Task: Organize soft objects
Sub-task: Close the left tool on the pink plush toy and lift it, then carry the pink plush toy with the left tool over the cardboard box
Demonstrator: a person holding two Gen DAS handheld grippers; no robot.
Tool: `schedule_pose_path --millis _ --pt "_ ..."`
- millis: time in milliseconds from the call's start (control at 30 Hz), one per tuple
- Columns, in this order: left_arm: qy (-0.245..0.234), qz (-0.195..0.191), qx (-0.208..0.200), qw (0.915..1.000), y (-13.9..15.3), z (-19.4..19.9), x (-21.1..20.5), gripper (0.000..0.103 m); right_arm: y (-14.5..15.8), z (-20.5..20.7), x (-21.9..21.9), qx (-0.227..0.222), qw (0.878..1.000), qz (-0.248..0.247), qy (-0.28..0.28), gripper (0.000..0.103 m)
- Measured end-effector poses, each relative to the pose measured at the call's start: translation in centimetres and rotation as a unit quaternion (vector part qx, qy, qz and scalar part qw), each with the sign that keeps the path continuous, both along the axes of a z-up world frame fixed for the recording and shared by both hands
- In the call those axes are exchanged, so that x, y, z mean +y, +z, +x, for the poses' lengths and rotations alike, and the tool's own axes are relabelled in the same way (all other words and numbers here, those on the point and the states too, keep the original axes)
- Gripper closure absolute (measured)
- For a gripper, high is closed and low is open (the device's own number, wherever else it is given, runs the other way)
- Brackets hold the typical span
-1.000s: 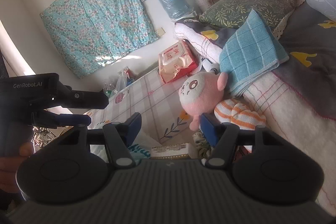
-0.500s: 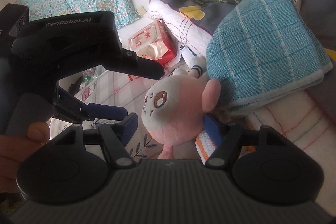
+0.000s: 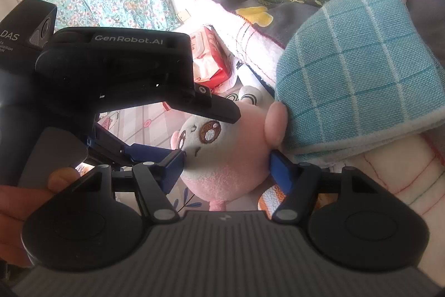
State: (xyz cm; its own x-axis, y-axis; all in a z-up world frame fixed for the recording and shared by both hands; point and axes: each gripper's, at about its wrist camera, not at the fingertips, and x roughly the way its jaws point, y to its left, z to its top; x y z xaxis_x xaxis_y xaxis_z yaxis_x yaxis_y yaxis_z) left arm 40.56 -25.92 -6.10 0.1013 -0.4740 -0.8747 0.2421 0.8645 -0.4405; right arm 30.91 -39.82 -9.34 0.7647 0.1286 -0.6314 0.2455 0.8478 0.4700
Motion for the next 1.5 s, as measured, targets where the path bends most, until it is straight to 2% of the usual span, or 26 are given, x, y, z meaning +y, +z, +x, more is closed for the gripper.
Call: schedule_pose_path --millis 167,467,667,867,1100,1267,1400,1500 --pt "-0.003 -0.014 -0.013 0.9998 2.1 -1.6 1.2 0.02 2.0 -1.4 0.3 -0.019 1.0 -0.001 0.002 0.037" --pt "0.0 -0.056 -0.048 0.9973 8.0 -7.0 5.2 0.02 8.0 -6.7 2.9 -0.073 0.997 -0.018 0.009 0.037" --pt "0.029 -0.09 -0.07 0.9931 11.6 -12.0 10.2 0.019 12.4 -11.7 6.2 -0.12 0.991 -0.029 0.042 0.037" --pt "0.071 -0.125 -0.093 0.9852 13.9 -16.7 16.2 0.019 16.0 -15.6 10.6 -0.16 0.982 -0.039 0.095 0.037" --pt "0.14 -0.139 -0.117 0.9733 15.1 -22.0 24.7 0.019 19.0 -19.1 18.4 -0.185 0.966 -0.036 0.175 0.037" --pt "0.2 -0.13 -0.136 0.9616 15.4 -25.5 31.4 0.019 20.4 -20.9 25.5 -0.189 0.951 -0.024 0.243 0.036" --pt "0.258 -0.118 -0.134 0.9493 14.1 -27.0 36.8 0.019 20.1 -20.5 31.4 -0.169 0.939 -0.01 0.301 0.036" --pt "0.298 -0.103 -0.121 0.9412 12.3 -26.9 40.6 0.019 18.9 -19.4 35.7 -0.137 0.931 -0.003 0.337 0.036"
